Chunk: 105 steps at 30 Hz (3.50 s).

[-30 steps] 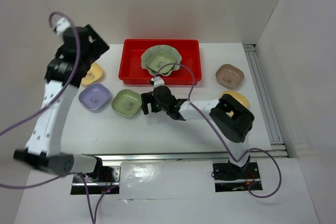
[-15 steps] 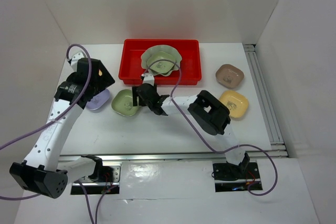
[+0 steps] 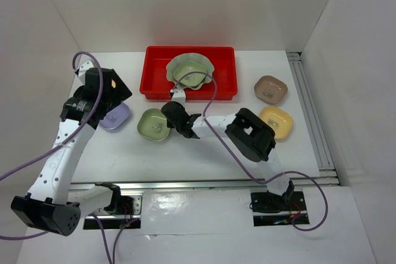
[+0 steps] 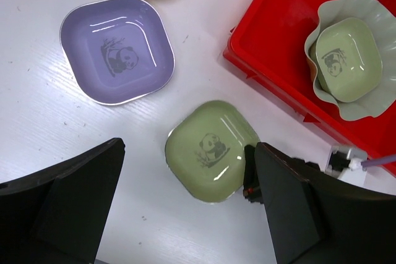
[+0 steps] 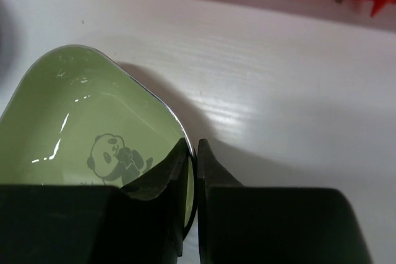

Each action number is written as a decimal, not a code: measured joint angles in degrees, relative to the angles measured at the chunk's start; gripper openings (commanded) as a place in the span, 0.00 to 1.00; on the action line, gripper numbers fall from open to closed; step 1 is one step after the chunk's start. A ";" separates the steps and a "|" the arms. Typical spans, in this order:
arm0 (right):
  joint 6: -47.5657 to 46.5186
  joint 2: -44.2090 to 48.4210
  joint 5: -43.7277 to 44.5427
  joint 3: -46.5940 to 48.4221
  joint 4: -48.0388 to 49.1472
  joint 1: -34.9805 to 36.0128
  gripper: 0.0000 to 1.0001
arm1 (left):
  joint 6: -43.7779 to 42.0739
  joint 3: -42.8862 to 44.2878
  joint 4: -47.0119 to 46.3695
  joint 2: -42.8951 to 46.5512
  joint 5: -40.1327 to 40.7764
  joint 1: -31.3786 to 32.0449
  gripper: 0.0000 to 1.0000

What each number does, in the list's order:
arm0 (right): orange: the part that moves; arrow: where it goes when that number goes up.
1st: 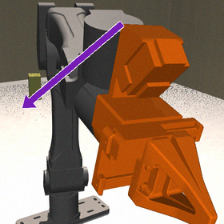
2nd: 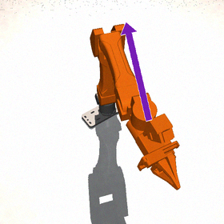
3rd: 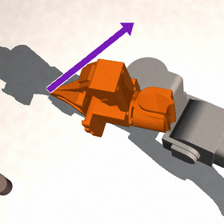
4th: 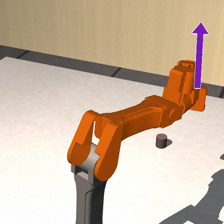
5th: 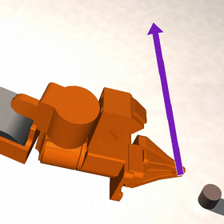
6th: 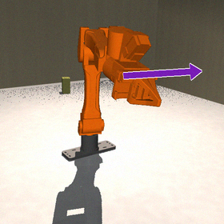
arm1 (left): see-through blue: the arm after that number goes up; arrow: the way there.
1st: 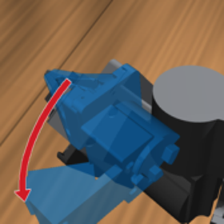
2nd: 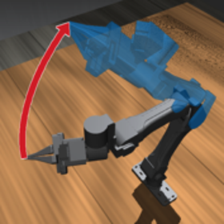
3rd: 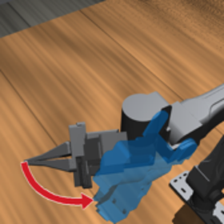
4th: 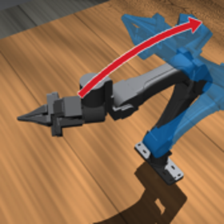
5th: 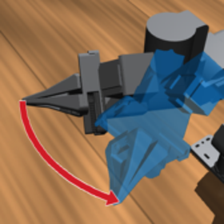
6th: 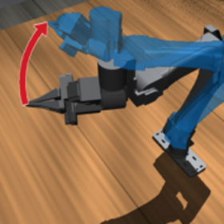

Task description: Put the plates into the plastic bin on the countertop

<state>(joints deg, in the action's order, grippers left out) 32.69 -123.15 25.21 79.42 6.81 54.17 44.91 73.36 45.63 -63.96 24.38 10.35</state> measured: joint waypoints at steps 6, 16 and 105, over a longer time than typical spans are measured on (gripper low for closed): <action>-0.81 7.26 1.42 -6.12 -4.96 2.54 0.00 | -0.17 0.00 -0.70 0.09 -1.25 -1.29 1.00; -8.98 29.09 -11.96 -9.03 -13.77 -2.51 0.00 | -1.20 -1.18 -1.05 0.11 -3.15 -1.55 1.00; -14.73 42.45 -28.48 -13.60 -8.46 -20.44 1.00 | 9.73 -11.17 -8.98 -30.56 -17.07 -32.06 0.95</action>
<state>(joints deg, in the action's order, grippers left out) 17.96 -80.71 -3.27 65.82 -1.65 33.74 54.63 62.19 36.64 -94.52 7.31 -21.71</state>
